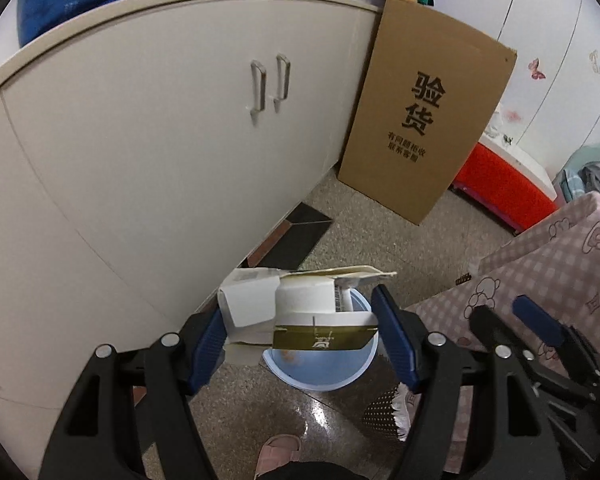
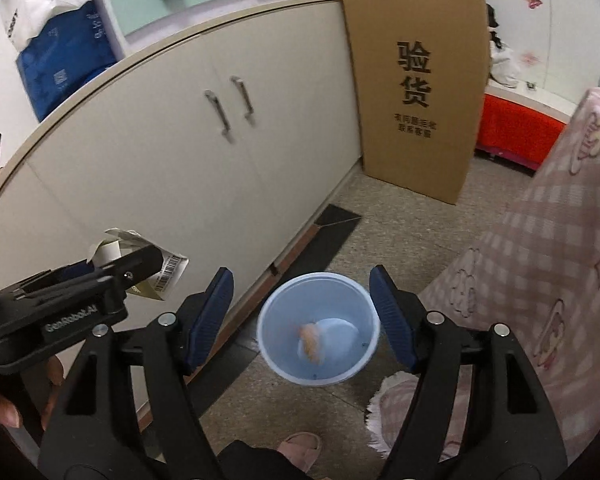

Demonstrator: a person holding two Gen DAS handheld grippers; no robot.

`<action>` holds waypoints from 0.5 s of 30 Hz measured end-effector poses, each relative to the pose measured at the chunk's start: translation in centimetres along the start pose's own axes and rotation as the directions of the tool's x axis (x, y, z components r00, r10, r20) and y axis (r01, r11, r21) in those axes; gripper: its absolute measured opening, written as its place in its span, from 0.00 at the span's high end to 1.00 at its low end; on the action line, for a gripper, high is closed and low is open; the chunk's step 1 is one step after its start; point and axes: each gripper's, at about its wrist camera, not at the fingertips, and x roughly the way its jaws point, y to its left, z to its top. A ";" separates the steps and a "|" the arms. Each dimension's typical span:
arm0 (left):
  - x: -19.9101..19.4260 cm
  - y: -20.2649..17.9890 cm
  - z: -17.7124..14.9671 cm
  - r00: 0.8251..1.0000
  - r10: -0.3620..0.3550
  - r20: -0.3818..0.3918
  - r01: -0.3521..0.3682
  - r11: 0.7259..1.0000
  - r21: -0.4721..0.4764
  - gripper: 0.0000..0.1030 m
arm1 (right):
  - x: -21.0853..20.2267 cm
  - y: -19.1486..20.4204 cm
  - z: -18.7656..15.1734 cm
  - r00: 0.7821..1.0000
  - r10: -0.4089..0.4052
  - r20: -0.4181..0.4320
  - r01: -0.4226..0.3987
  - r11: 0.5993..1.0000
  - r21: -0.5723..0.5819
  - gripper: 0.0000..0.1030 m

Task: Collect trash
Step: 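Carry both items over the blue wastebasket and open both tools to drop them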

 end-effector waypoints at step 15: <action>2.2 -3.6 2.0 1.000 0.003 0.023 -0.005 0.997 0.075 0.20 | -3.2 -1.4 1.1 0.978 -0.164 0.132 0.167 0.986 -0.015 0.24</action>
